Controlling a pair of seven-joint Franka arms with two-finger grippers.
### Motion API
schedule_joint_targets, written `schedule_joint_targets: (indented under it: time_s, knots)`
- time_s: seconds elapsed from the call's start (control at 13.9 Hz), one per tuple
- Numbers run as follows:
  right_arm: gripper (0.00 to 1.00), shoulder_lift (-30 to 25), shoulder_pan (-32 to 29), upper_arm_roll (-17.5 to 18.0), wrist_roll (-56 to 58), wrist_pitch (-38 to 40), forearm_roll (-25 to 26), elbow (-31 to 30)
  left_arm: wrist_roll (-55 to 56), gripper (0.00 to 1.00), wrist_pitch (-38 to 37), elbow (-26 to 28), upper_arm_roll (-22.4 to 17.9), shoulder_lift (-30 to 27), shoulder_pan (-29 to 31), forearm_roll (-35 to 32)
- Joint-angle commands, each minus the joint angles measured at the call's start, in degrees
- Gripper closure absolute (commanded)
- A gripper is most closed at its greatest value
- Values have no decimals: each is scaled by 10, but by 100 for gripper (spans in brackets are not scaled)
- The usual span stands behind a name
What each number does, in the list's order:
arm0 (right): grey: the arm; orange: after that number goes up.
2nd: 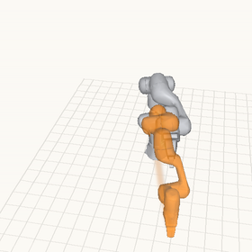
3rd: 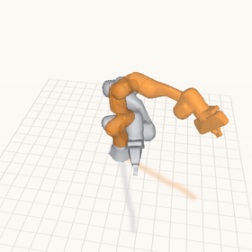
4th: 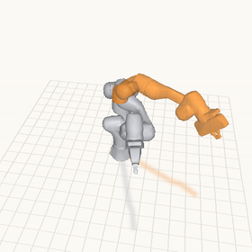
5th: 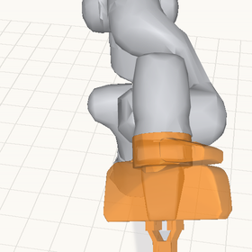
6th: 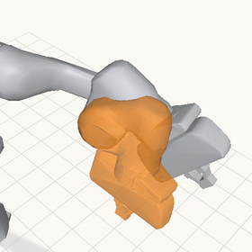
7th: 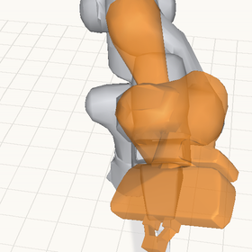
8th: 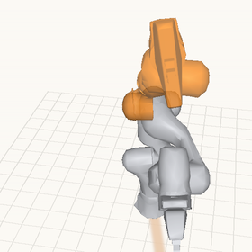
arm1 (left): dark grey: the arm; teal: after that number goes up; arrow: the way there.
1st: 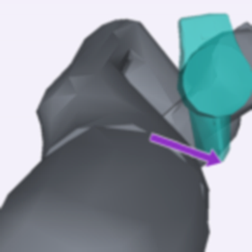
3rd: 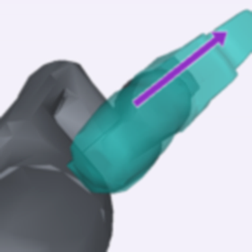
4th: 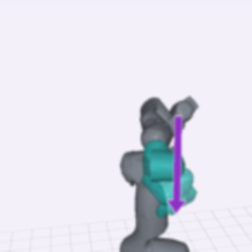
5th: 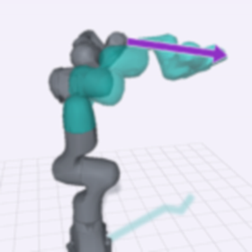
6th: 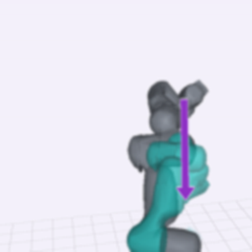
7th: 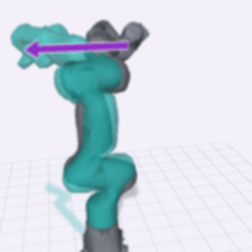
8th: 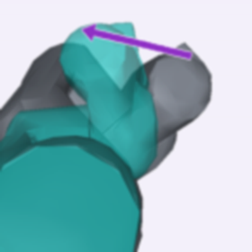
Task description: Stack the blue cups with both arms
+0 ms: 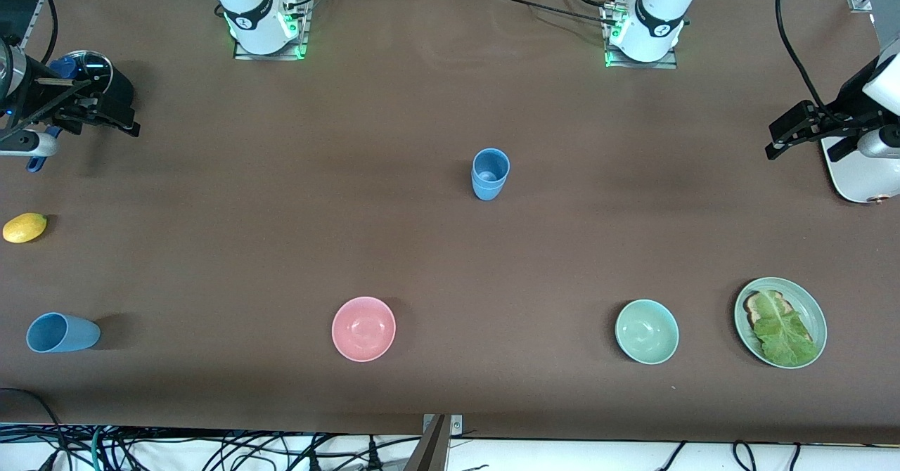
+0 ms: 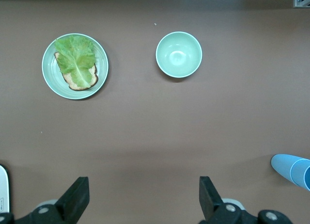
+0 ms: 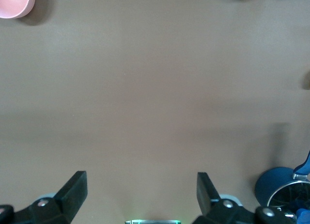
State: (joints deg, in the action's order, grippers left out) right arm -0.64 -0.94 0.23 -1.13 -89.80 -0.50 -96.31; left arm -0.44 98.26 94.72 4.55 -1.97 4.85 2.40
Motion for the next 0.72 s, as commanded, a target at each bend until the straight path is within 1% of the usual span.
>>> schedule_joint_targets:
  time_s: [0.0, 0.65]
  knots:
    - [0, 4, 0, 1, -3, 0, -9, 11, -8, 0, -9, -18, -2, 7, -5, -13]
    - [0, 5, -1, 0, -3, 0, -10, 10, -9, 0, -12, -18, -2, 13, -5, -13]
